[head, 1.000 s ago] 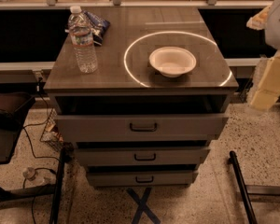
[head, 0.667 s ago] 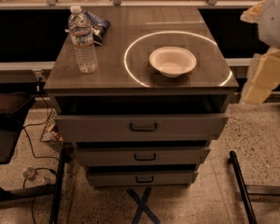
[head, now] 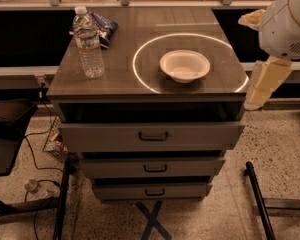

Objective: Move paper bowl near blue chip bag

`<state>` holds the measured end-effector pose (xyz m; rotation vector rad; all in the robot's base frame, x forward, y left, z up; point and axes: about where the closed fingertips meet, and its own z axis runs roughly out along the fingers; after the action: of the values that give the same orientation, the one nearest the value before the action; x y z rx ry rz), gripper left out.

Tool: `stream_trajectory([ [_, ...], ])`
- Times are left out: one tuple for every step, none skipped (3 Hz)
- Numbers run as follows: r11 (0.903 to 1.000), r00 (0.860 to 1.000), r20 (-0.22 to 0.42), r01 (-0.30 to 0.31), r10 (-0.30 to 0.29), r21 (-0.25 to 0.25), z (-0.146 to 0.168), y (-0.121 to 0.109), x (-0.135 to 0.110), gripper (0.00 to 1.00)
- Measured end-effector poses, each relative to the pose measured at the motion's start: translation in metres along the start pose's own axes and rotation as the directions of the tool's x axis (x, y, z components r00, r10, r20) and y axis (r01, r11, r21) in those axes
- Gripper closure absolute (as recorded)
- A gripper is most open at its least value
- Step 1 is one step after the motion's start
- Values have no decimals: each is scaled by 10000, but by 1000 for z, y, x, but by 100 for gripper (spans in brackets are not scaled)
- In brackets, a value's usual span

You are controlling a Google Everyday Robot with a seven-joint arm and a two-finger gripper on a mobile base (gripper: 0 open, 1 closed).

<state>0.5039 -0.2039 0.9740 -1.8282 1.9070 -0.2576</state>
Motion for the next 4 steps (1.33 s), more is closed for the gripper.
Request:
stream_trajectory([
  [9978, 9952, 800, 524, -555, 409, 28, -23, -1, 0],
  [9938, 9868, 1383, 736, -847, 838, 41, -41, -9, 0],
  [9937, 9867, 1385, 739, -850, 837, 41, -41, -9, 0],
  [9947, 9833, 1628, 705, -818, 745, 63, -45, -2, 0],
])
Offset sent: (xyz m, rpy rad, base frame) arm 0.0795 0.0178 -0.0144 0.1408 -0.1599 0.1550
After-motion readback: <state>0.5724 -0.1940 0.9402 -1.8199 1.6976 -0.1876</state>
